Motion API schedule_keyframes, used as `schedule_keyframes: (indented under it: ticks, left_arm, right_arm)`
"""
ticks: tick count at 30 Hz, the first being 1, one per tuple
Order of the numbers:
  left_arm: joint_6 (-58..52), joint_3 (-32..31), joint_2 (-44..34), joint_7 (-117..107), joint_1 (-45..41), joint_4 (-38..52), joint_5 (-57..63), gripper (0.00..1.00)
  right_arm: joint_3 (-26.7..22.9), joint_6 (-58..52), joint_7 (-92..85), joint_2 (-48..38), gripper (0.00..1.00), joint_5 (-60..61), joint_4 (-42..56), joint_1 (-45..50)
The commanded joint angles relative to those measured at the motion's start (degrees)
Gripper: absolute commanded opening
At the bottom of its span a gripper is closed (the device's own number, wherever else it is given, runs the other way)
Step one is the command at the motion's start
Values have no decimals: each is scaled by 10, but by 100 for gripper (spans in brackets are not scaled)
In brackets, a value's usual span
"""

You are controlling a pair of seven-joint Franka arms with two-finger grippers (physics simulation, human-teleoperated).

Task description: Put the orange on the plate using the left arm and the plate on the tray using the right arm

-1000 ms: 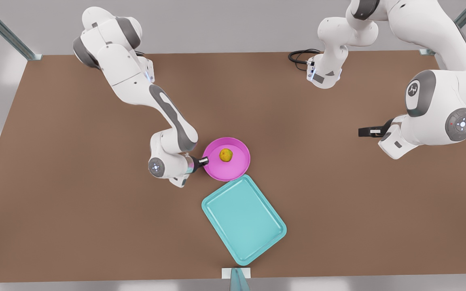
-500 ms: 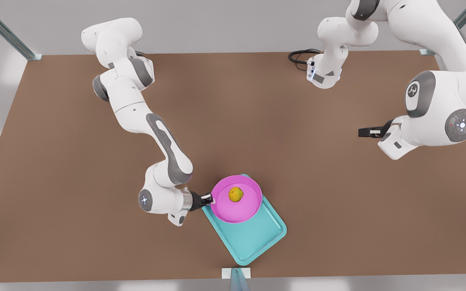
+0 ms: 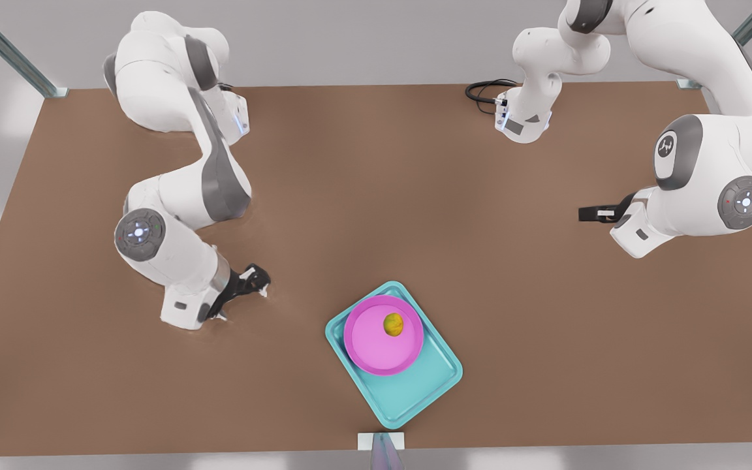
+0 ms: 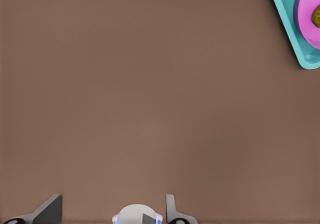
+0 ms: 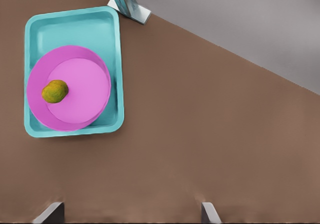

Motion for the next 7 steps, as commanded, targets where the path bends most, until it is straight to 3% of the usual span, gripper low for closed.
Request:
schedule_keyframes:
  ticks: [1, 3, 4, 7]
  left_arm:
    - [0, 0, -1, 3, 0, 0, 1, 100]
    - [0, 1, -1, 3, 0, 0, 1, 100]
    - [0, 0, -1, 3, 0, 0, 1, 100]
    - [0, 2, 0, 3, 0, 0, 1, 100]
  right_arm:
    - [4, -254, 24, -93, 100, -160, -36, -11]
    - [86, -220, 51, -209, 100, -139, -184, -125]
    - [87, -191, 55, -258, 100, -138, -250, -127]
    - [87, -184, 61, -275, 100, -137, -273, -127]
